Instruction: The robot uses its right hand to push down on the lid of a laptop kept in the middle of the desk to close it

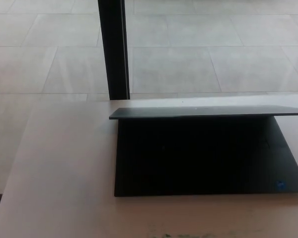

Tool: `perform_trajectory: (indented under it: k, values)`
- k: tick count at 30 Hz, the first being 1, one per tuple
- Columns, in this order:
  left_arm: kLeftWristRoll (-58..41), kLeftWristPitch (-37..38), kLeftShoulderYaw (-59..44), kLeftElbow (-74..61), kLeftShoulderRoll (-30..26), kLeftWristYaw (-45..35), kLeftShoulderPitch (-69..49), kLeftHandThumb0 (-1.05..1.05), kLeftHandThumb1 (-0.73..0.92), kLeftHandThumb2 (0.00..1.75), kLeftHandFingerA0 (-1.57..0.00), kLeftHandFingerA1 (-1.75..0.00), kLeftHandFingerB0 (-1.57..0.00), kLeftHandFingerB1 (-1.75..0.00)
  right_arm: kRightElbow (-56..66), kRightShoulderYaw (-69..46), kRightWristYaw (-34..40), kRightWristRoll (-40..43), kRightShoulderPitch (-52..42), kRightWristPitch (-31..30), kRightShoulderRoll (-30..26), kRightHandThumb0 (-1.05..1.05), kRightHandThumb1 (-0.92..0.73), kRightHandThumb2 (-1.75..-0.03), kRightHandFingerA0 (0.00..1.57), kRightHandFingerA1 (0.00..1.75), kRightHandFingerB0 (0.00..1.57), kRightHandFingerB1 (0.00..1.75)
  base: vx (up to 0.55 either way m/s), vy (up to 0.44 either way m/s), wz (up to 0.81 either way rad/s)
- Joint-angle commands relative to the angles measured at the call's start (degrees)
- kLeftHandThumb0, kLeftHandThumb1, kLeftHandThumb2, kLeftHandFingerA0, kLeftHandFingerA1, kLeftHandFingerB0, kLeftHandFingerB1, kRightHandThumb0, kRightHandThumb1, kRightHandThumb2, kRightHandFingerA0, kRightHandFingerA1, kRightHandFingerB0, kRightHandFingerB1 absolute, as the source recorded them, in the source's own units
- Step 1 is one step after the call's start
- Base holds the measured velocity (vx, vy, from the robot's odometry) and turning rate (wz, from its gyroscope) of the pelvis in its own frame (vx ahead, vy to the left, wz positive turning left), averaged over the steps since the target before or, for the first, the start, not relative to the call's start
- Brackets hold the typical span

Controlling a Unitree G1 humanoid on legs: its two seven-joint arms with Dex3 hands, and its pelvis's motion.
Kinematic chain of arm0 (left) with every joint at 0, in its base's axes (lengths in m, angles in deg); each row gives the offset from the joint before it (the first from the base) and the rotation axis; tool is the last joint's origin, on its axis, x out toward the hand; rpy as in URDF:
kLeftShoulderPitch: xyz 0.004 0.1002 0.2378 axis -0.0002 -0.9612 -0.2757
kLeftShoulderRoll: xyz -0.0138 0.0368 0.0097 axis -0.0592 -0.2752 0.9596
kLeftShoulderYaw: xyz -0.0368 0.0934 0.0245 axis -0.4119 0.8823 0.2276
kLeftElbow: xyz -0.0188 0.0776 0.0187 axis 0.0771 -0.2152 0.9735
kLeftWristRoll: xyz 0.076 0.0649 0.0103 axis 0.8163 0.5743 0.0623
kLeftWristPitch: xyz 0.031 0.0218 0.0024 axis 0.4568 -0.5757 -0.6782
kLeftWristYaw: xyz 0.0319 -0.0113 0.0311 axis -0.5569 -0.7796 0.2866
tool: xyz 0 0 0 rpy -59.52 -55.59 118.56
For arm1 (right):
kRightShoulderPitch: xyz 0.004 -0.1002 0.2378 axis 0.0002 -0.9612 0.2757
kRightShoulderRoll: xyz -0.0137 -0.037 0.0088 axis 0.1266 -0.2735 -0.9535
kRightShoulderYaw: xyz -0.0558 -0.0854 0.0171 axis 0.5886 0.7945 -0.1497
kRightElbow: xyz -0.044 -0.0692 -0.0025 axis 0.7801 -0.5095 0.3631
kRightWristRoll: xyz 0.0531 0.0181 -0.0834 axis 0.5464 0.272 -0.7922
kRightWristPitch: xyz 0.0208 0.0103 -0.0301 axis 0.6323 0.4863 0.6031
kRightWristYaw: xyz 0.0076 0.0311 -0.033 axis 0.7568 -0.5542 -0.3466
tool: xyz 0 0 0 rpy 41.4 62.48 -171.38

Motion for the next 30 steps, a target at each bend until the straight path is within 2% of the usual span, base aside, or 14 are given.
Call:
perform_trajectory:
  k: [1,2,3,8,10,13,16,21,22,23,24,25,26,30]
  values:
    - [-13.19,-0.41,-11.39,5.15,-3.95,-6.46,3.77,-1.05,0.77,0.71,-0.23,-0.39,-0.19,-0.33,-1.61,-14.29,1.84,14.29,5.21,1.37,-4.98,-0.93,-0.90,-0.67,0.74,0.94,0.41,0.76,0.00,0.000,0.00]
    - [-13.03,-0.33,-11.52,5.45,-3.73,-6.57,4.26,-1.05,0.76,0.71,-0.23,-0.40,-0.19,-0.34,-1.75,-15.53,2.81,14.57,6.17,1.18,-5.96,-0.86,-0.73,-1.19,0.76,0.91,0.37,0.71,0.00,0.000,0.00]
    - [-12.73,-0.21,-11.75,5.75,-3.67,-6.72,4.56,-1.05,0.77,0.71,-0.24,-0.40,-0.19,-0.33,-1.34,-16.48,2.90,14.78,6.86,1.48,-6.25,-0.88,-0.92,-0.68,0.71,1.03,0.32,0.73,0.00,0.000,0.00]
    - [-12.03,-0.32,-12.22,6.03,-3.89,-6.86,5.08,-1.05,0.77,0.70,-0.24,-0.41,-0.20,-0.34,-3.84,-18.51,5.93,13.75,15.44,1.58,-11.15,-0.88,-0.92,-0.69,0.43,1.07,0.22,0.70,0.00,0.000,0.00]
    - [-12.18,-0.04,-12.58,6.36,-3.88,-7.16,5.15,-1.05,0.79,0.71,-0.24,-0.41,-0.20,-0.34,1.89,-18.33,6.91,13.80,18.48,-1.51,-12.31,-0.89,-0.79,-1.15,0.30,0.86,0.02,0.54,0.00,0.000,0.00]
    - [-12.54,0.37,-12.81,6.92,-3.96,-7.57,5.23,-1.05,0.77,0.71,-0.24,-0.41,-0.19,-0.34,6.21,-17.54,9.37,13.13,22.90,-4.35,-13.93,-0.86,-0.92,-0.76,0.07,1.01,0.00,0.44,0.00,0.000,0.00]
    - [-12.49,0.48,-12.34,7.52,-4.35,-7.27,5.40,-1.05,0.77,0.69,-0.26,-0.41,-0.22,-0.34,9.06,-15.03,11.75,11.81,30.58,-4.74,-16.47,-0.88,-0.92,-0.74,0.42,1.08,0.14,0.67,0.00,0.000,0.00]
    - [-13.55,-0.02,-12.58,7.66,-4.54,-7.53,5.12,-1.05,0.76,0.70,-0.26,-0.43,-0.21,-0.35,18.24,-10.13,9.72,12.06,35.70,-7.40,-16.14,-0.83,-0.92,-0.76,0.36,1.01,0.19,0.57,0.00,0.000,0.00]
    - [-13.41,0.28,-12.31,7.78,-4.57,-7.73,5.01,-1.05,0.55,1.11,-0.21,-0.49,-0.14,-0.41,20.14,-7.69,9.84,11.81,38.81,-8.59,-16.02,-0.84,-0.92,-0.74,0.42,0.86,0.24,0.52,0.00,0.000,0.00]
    - [-13.60,0.39,-12.36,8.19,-4.52,-7.86,4.88,-1.05,0.54,1.10,-0.21,-0.49,-0.14,-0.41,23.17,-3.77,10.23,11.64,43.82,-10.84,-15.31,-0.81,-0.81,-1.16,0.45,0.73,0.24,0.54,0.00,0.000,0.00]
    - [-13.69,0.57,-12.34,8.37,-4.31,-7.87,4.85,-1.05,0.77,0.71,-0.25,-0.42,-0.19,-0.34,24.25,-2.56,9.47,12.49,45.50,-11.77,-14.97,-0.80,-0.92,-0.70,0.39,0.71,0.29,0.43,0.00,0.000,0.00]
    - [-13.72,0.80,-12.23,8.52,-4.20,-8.04,4.78,-1.05,0.77,0.71,-0.25,-0.42,-0.20,-0.34,25.54,-0.66,8.72,12.48,46.84,-13.17,-14.89,-0.80,-0.92,-0.72,0.34,0.64,0.26,0.40,0.00,0.000,0.00]
    - [-13.68,0.99,-12.06,8.56,-4.21,-8.33,4.68,-1.05,0.76,0.69,-0.24,-0.42,-0.20,-0.35,25.90,2.13,7.74,10.62,47.63,-12.95,-15.13,-0.80,-0.76,-1.12,0.30,0.63,0.16,0.48,0.00,0.000,0.00]
    - [-13.97,1.26,-11.73,8.54,-3.99,-8.00,4.53,-1.05,0.77,0.69,-0.25,-0.42,-0.20,-0.35,25.80,9.55,2.16,7.96,48.71,-13.20,-17.26,-0.88,-0.92,-0.76,0.18,0.46,0.08,0.29,0.00,0.000,0.00]
